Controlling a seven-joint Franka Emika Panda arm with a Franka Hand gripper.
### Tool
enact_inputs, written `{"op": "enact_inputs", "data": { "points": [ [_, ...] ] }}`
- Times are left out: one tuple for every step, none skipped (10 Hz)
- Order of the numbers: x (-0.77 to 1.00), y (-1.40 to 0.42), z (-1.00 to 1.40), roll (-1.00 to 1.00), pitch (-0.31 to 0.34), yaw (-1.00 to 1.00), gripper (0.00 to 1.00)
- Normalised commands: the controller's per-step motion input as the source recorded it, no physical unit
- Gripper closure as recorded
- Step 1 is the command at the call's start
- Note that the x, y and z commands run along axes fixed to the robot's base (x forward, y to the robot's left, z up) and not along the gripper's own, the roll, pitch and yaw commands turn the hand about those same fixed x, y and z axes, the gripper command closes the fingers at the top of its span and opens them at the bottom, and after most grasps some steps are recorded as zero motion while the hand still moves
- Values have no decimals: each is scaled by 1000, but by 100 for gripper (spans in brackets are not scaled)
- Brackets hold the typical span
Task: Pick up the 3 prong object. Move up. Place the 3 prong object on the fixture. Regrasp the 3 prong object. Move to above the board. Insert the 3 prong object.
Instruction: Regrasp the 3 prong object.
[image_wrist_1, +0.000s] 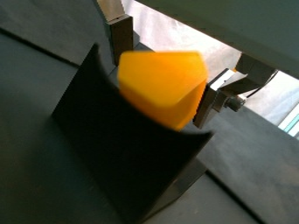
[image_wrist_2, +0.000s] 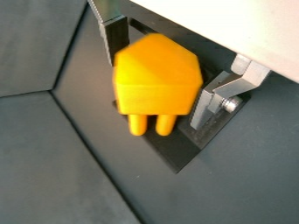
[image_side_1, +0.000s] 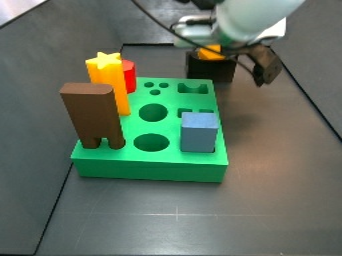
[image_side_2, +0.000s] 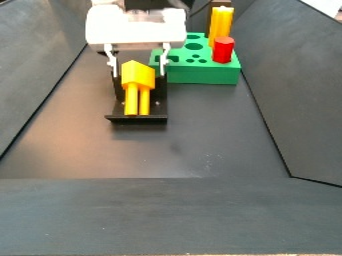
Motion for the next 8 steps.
{"op": "enact_inputs", "data": {
  "points": [
    [63,6,-425,40,42,-35,0],
    [65,5,-334,44,53,-21,0],
    [32,-14,-212,38,76,4,0],
    [30,-24,-201,37,67,25,0],
    [30,-23,-198,38,67,40,0],
    [31,-23,-195,38,66,52,0],
    [31,-26,-191,39,64,60,0],
    [0,0,0,0,0,0,100]
  ]
}}
